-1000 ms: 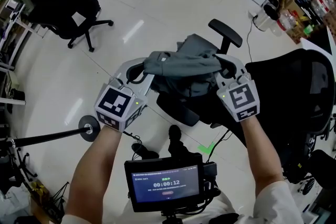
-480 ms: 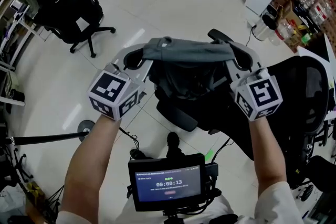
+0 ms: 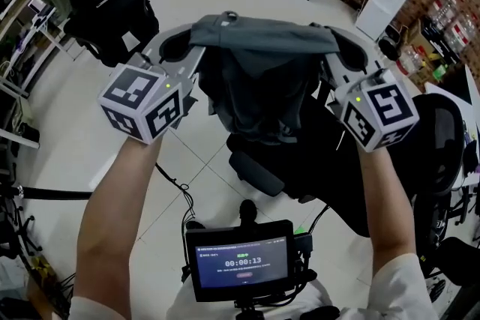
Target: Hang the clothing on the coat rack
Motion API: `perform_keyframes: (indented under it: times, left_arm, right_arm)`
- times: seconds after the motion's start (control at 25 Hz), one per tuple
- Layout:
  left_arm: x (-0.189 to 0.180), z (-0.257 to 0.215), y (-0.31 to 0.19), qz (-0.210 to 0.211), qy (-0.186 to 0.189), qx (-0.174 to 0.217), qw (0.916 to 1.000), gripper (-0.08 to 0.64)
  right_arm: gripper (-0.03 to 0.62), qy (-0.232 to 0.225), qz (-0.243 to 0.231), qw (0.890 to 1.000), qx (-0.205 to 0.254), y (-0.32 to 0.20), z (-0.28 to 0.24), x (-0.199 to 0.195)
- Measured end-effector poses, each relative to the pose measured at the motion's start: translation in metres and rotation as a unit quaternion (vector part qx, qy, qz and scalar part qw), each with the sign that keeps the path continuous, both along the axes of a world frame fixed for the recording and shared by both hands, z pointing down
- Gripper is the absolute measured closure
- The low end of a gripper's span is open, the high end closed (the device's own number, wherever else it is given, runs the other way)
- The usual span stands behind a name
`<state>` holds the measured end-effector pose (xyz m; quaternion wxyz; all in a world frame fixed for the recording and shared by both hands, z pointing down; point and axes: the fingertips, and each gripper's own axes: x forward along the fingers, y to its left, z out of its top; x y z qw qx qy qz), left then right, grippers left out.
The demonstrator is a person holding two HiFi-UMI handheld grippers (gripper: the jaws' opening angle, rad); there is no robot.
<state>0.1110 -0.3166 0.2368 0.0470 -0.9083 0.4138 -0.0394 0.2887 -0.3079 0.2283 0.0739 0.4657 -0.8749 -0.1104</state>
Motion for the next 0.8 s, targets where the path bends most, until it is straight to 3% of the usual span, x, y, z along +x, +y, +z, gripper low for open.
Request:
perform_keyframes:
  times: [0.36, 0.8]
  left_arm:
    - [-0.049, -0.061, 0.002, -0.061, 0.027, 0.038, 0.9971, 0.541]
    - [-0.142, -0.105, 0.046, -0.142, 0.044, 0.079, 0.9857, 0.541]
  right_arm:
    - [0.558, -0.034, -0.044, 0.998, 0.026, -0.02, -0.05, -0.048]
    - [0.56, -0.038, -0.13, 0.989, 0.054, -0.008, -0.082, -0.147]
